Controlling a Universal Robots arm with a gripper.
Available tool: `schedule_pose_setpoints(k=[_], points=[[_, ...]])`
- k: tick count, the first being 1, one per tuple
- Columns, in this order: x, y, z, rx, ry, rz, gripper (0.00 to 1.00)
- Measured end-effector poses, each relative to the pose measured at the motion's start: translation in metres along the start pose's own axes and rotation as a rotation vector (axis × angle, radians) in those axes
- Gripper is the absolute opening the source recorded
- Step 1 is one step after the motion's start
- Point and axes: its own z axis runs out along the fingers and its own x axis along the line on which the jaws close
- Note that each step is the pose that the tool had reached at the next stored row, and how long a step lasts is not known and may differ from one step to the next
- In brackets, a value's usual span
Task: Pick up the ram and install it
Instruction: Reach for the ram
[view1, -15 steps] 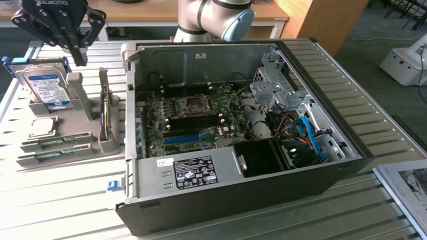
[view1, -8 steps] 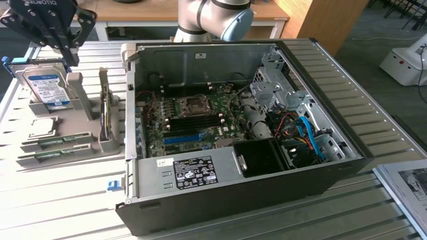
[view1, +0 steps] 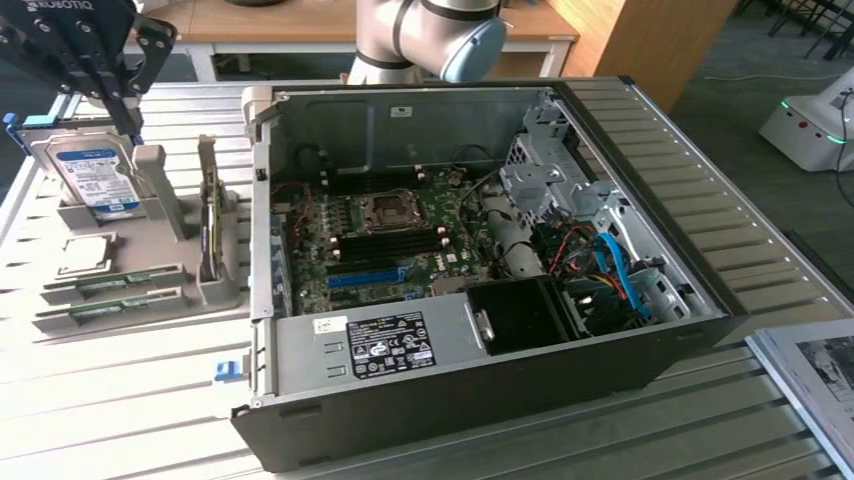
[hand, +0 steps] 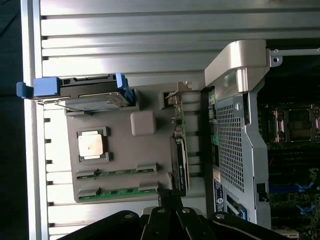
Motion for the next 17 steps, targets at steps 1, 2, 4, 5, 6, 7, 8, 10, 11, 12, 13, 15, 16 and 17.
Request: schedule_pose_setpoints(k=[1, 2, 4, 5, 6, 7, 8, 10, 11, 12, 13, 15, 16, 17], points=[[0.002, -0.0001, 0.0000, 0.0000, -0.0001, 0.000, 0.10], [0.003, -0.0002, 0.0000, 0.0000, 0.0000, 0.000, 0.10], [0.007, -0.0005, -0.0001, 0.0000, 0.0000, 0.000, 0.10], [0.008, -0.0006, -0.0001, 0.0000, 0.0000, 0.000, 0.10], [0.010, -0.0008, -0.0001, 0.0000, 0.0000, 0.000, 0.10], [0.011, -0.0009, -0.0001, 0.0001, 0.0000, 0.000, 0.10], [0.013, -0.0010, -0.0001, 0.0001, 0.0001, 0.000, 0.10], [0.017, -0.0013, -0.0001, 0.0000, 0.0000, 0.000, 0.10], [0.019, -0.0014, -0.0002, 0.0001, 0.0000, 0.000, 0.10], [0.020, -0.0015, -0.0002, 0.0000, 0.0000, 0.000, 0.10], [0.022, -0.0016, -0.0002, 0.0000, 0.0000, 0.000, 0.10], [0.025, -0.0019, -0.0003, 0.0000, 0.0000, 0.000, 0.10], [0.027, -0.0020, -0.0003, 0.0000, 0.0000, 0.000, 0.10], [0.029, -0.0022, -0.0003, 0.0000, 0.0000, 0.000, 0.10]])
